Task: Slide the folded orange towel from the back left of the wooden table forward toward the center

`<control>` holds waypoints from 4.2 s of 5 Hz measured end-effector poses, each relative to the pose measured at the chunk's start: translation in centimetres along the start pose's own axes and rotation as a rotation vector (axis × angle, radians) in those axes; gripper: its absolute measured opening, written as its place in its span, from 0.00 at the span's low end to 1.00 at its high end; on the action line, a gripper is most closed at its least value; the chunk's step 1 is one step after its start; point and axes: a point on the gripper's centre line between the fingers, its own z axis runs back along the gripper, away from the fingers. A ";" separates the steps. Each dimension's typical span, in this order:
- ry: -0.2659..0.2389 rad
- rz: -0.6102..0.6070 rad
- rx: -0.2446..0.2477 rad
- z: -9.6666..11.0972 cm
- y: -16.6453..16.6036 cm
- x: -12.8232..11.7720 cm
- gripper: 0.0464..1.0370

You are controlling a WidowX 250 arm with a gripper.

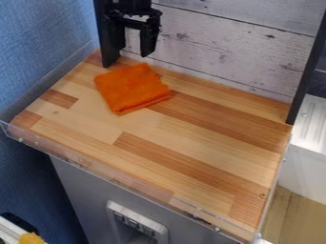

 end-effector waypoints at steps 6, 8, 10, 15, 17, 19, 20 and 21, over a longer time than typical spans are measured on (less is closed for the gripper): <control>-0.166 0.231 0.049 -7.0 -1.3 -1.4 0.02; -0.149 0.212 0.052 -7.7 -3.5 -2.5 0.02; -0.089 0.139 0.033 -8.1 -6.3 -4.7 0.02; -0.064 0.018 0.017 -6.6 -10.3 -8.7 0.18; -0.085 -0.004 0.014 -3.8 -11.3 -8.7 0.74; -0.108 -0.007 0.029 -2.0 -13.3 -8.3 0.96; -0.105 -0.001 0.030 -1.4 -14.3 -8.2 0.96; -0.101 0.001 0.033 -1.1 -14.6 -8.3 0.96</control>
